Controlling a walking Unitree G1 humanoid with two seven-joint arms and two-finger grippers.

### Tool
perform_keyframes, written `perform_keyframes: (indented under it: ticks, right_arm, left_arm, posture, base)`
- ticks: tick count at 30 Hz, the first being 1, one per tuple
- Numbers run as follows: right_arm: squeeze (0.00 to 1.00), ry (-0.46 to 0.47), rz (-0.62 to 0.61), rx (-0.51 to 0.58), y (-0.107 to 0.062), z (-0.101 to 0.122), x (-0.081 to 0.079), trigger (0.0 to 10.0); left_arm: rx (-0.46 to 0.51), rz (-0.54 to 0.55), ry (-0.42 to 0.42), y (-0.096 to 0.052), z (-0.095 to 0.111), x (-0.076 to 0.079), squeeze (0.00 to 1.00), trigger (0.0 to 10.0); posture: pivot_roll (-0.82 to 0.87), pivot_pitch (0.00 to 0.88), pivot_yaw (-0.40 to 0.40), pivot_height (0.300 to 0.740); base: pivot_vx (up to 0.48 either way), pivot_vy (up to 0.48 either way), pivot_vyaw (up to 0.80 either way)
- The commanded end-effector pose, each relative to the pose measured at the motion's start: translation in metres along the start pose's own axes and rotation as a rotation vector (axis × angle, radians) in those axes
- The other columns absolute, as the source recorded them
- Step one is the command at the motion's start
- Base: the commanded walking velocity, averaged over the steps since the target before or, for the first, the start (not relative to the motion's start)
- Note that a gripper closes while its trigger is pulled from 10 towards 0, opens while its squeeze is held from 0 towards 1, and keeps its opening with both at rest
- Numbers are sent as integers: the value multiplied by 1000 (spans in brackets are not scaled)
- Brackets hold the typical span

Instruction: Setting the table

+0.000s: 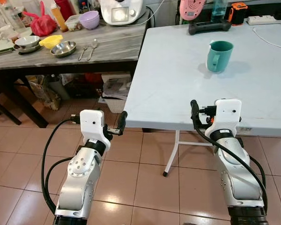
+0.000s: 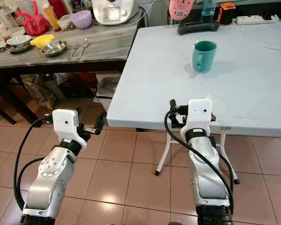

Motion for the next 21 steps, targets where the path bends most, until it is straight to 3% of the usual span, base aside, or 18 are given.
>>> perform_keyframes:
  ticks: [1, 12, 21]
  right_arm:
    - [0, -3, 19, 15, 2, 4, -7, 10000]
    - [0, 6, 25, 10, 2, 3, -10, 10000]
    - [0, 5, 18, 11, 1, 1, -9, 10000]
  left_arm:
    - [1, 9, -4, -3, -1, -5, 0, 10000]
    - [-11, -6, -7, -6, -4, -4, 0, 10000]
    - [-16, -22, -17, -5, -4, -1, 0, 10000]
  posture:
    - [-132, 94, 149, 740]
    - [-126, 99, 150, 740]
    - [-128, 103, 157, 740]
  base:
    - [274, 0, -556]
    - [381, 0, -520]
    - [420, 0, 0]
Point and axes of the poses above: a point about 5 cm out from each wrist's last joint towards the gripper, its own y axis pointing out of the wrist towards the gripper, its own z axis along the axis of the wrist's last joint, x = y × z, the point moved 3 cm from there along y, pointing out of the wrist towards the gripper, and after that the axes turned 7 degrees about y, right-handed, at the moved point
